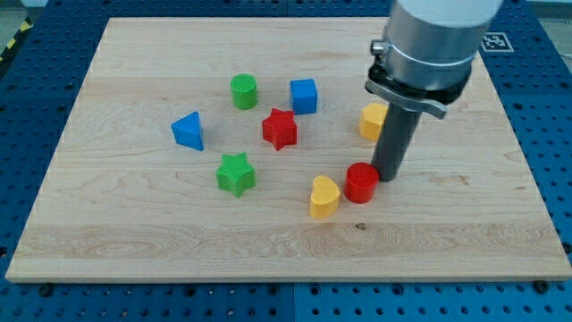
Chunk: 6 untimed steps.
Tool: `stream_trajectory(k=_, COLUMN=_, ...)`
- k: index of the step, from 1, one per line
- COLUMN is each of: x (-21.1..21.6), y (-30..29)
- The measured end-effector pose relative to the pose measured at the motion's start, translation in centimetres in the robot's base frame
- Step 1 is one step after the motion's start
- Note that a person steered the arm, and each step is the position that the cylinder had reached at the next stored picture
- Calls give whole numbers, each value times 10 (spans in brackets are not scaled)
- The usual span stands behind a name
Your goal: Nudge the red star a bit left
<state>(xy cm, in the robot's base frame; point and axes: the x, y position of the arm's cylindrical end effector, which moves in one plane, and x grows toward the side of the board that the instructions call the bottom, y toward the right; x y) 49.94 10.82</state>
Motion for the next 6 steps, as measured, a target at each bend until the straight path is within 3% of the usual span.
stream_trajectory(k=1, x=-4, y=-6)
stream_trajectory(k=4, x=-46, y=-100)
stream_trajectory(k=5, x=-32, y=-109)
stream_trajectory(k=6, x=-18, y=-158)
